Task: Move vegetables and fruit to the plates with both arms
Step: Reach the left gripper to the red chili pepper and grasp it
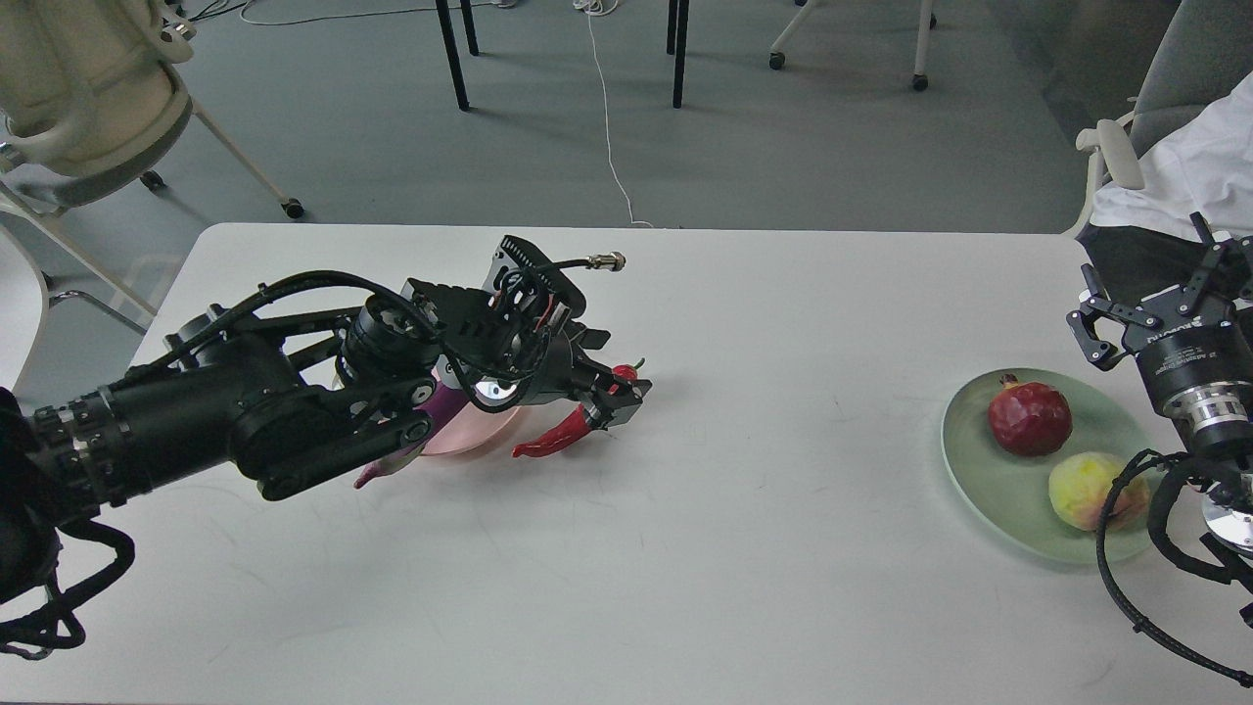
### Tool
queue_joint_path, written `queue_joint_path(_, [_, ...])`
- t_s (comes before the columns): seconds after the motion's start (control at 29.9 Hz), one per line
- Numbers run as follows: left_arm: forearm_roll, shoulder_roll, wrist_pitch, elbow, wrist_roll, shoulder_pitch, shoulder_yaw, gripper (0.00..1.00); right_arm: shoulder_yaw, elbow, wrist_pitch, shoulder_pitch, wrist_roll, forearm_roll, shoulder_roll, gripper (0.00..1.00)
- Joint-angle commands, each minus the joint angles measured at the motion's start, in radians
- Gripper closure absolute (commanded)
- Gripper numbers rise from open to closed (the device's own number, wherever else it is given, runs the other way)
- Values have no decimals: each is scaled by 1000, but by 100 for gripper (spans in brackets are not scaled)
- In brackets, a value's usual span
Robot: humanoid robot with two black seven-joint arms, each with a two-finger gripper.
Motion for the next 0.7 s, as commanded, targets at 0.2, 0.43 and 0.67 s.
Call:
queue_joint_path(0.2, [11,-61,16,92,0,47,61,28,1,1,0,3,0,0,19,1])
queue_joint_path(0.43, [30,-63,18,132,-2,53,60,28,-1,4,0,6,0,0,33,1])
queue_joint_path(0.67, [28,-60,48,137,-3,67,61,34,1,3,0,7,0,0,33,1])
